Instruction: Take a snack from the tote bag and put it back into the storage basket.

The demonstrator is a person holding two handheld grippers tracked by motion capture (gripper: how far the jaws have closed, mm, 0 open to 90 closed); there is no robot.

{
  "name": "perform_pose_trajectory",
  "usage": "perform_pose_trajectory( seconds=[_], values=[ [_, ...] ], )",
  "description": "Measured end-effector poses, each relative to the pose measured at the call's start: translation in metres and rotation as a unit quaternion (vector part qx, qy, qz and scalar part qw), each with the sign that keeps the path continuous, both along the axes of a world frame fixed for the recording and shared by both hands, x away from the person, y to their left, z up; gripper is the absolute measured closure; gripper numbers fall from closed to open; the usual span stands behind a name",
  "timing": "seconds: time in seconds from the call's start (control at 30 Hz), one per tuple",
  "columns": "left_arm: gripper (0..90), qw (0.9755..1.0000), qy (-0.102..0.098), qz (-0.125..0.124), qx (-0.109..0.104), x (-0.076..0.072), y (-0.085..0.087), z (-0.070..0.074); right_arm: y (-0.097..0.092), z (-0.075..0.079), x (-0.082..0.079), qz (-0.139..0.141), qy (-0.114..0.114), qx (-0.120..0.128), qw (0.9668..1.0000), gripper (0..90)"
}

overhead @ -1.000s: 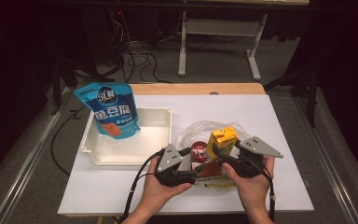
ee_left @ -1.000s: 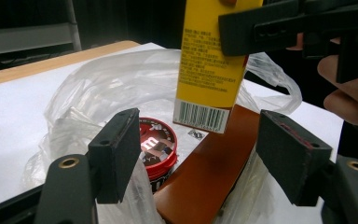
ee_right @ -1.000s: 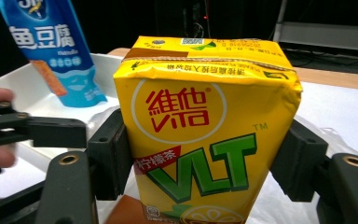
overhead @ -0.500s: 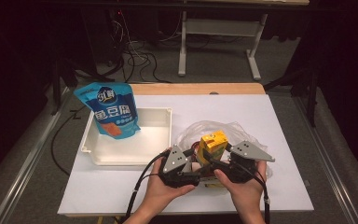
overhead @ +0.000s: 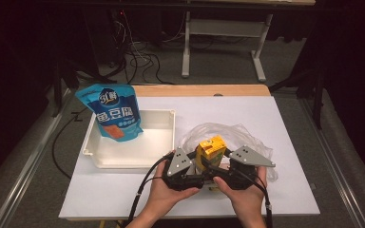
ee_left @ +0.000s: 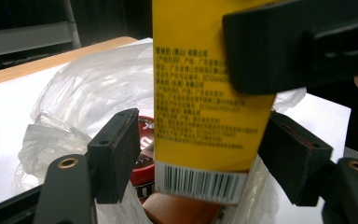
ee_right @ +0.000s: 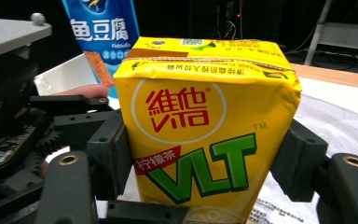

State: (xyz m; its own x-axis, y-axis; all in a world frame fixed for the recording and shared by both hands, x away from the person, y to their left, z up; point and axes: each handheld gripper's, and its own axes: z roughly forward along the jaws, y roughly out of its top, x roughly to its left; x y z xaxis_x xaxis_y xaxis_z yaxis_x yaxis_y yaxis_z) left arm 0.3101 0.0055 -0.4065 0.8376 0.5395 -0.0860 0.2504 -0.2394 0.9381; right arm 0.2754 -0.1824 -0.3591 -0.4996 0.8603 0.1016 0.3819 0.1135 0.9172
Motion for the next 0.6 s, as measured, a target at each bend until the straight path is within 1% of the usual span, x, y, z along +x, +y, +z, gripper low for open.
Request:
perform_pose_trajectory(
  seconds=[0.17, 0.4, 0.53, 0.6],
  values=[
    [35.0, 1.0, -0.002, -0.001, 0.0, -0.0005, 0.0001, 0.0001, 0.0032, 0.0004, -0.0018, 0.006, -0.001, 0.0, 1.0, 32.1],
    [37.2, 1.0, -0.003, 0.0, -0.002, -0.0005, 0.0003, 0.0003, 0.0065, -0.0002, -0.0027, 0.011, 0.001, 0.0, 0.9999, 32.1],
    [42.8, 0.9999, -0.006, -0.006, -0.006, -0.0015, 0.0008, -0.0002, 0.0071, -0.0004, -0.0028, 0.013, 0.001, 0.001, 0.9999, 32.0],
    [44.9, 0.9999, -0.003, -0.01, -0.011, -0.0009, 0.002, -0.0005, 0.0066, -0.0006, -0.0027, 0.013, 0.002, 0.004, 0.9999, 31.9]
  ],
)
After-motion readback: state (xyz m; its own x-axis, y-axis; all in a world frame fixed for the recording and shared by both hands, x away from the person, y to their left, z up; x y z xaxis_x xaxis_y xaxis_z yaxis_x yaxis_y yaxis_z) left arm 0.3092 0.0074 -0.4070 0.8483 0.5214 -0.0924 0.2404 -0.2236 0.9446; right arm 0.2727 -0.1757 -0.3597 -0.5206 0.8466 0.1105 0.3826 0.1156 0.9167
